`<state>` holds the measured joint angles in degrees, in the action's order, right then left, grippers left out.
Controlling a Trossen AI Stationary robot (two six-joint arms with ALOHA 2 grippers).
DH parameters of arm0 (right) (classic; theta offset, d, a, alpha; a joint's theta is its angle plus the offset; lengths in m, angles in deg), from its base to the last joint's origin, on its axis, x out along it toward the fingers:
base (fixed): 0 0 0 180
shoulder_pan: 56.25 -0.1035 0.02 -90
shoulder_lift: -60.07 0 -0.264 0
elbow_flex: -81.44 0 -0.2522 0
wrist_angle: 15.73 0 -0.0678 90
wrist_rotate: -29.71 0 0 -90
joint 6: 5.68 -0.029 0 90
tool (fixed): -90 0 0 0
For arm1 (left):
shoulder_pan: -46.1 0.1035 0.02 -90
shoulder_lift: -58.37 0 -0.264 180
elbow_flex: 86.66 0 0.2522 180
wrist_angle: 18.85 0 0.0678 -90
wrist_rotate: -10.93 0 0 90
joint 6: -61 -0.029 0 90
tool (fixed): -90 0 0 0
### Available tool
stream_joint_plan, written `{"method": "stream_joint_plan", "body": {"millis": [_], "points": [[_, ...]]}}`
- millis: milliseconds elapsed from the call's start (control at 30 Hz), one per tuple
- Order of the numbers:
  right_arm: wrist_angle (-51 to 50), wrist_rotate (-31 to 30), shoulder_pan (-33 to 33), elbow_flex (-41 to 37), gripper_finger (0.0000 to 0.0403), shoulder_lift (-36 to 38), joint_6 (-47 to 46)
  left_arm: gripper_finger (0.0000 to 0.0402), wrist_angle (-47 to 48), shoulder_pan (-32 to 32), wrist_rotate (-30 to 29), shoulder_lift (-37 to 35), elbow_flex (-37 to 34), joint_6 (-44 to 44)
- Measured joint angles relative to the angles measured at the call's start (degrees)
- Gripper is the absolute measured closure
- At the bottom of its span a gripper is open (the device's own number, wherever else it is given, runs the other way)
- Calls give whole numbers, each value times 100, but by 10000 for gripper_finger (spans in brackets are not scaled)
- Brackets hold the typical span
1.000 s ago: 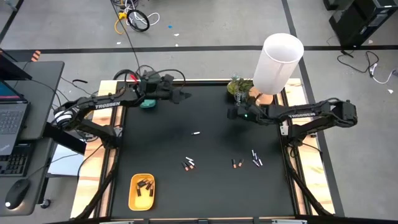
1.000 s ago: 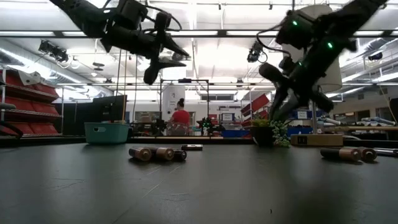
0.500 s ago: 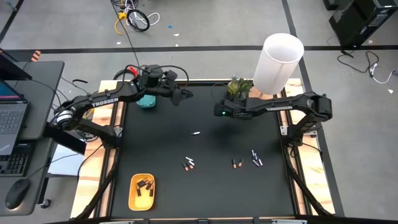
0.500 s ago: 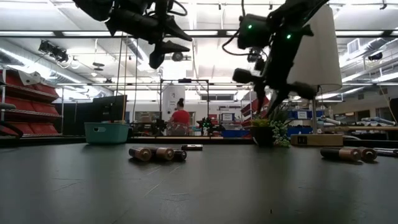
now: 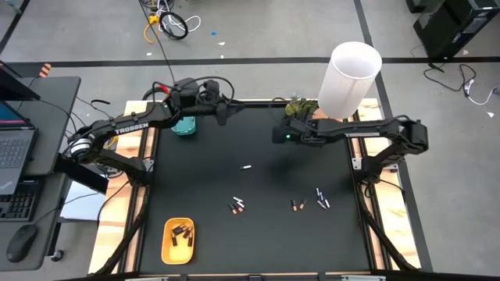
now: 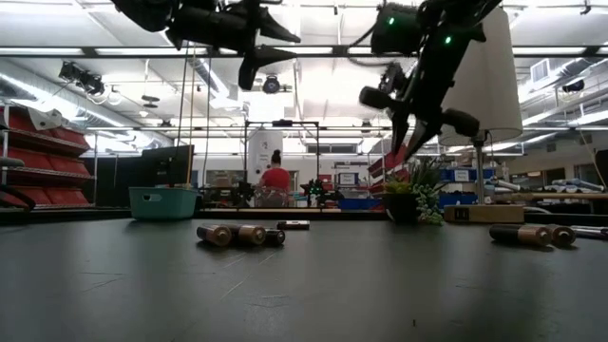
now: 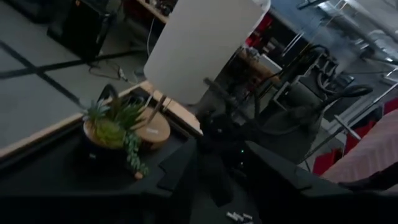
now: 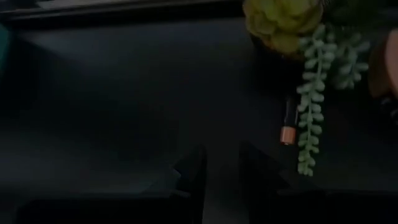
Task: Sort batteries
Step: Put the black battery into the yellow bin
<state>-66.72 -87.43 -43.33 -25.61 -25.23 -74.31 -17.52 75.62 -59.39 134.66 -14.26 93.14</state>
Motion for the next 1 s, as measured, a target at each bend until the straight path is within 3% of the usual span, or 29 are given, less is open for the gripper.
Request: {"method": "stream_joint_plan", "body": {"millis": [400, 667, 1000], "points": [[-43, -334, -59, 0, 321, 817, 434, 255, -174, 0, 0, 0, 2, 0], [-286, -83, -59, -107, 321, 575, 390, 255, -191, 0, 0, 0, 2, 0], [237, 195, -91, -790, 321, 588, -11, 255, -191, 0, 0, 0, 2, 2]]}}
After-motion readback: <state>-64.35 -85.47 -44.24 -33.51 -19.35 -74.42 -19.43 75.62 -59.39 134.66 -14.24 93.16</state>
